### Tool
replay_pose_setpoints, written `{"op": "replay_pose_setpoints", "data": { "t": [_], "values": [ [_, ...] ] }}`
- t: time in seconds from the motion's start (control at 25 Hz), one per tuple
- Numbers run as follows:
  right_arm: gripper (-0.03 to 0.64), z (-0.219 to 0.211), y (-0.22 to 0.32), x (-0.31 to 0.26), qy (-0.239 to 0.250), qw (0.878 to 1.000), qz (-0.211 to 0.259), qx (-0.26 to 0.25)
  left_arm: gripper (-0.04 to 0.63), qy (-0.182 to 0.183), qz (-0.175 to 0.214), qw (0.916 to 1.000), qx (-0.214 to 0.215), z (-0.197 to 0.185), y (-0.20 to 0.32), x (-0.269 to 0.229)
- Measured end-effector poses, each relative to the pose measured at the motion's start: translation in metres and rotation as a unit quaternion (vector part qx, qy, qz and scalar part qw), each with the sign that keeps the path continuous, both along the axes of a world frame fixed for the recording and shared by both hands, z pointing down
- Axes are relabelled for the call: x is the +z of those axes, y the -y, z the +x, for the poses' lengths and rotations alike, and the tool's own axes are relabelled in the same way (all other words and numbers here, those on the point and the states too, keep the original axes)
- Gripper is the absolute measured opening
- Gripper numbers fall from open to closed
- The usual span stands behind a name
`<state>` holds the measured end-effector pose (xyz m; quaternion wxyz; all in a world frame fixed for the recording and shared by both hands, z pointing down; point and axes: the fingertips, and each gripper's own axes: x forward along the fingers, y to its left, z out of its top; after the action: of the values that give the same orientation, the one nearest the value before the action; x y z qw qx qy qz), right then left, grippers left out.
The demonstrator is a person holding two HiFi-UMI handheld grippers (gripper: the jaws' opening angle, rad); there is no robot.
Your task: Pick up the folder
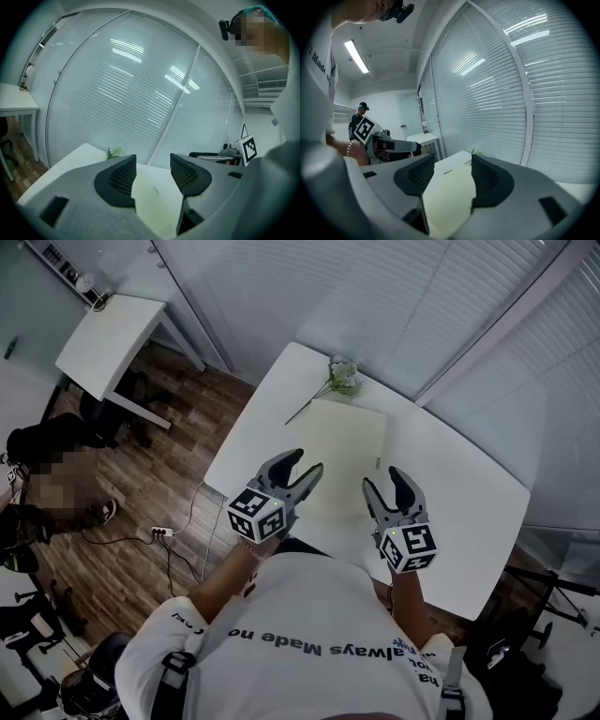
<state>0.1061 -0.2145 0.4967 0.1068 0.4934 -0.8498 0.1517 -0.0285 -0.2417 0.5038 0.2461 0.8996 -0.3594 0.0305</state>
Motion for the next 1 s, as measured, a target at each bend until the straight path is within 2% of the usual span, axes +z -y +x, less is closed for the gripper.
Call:
{"op": "replay_pose_setpoints", "data": {
  "t": [0.56,1.0],
  "values": [
    [0.264,0.018,0.011,0.100,-0.016,0.996,-0.083,0.017,0.261,0.050,-0.074,0.9960,0.001,-0.006,0.008,0.095],
    [0.281,0.035,0.006,0.162,-0.009,0.989,-0.147,0.031,0.293,0.057,-0.145,0.9877,-0.006,-0.014,0.007,0.159]
  ]
}}
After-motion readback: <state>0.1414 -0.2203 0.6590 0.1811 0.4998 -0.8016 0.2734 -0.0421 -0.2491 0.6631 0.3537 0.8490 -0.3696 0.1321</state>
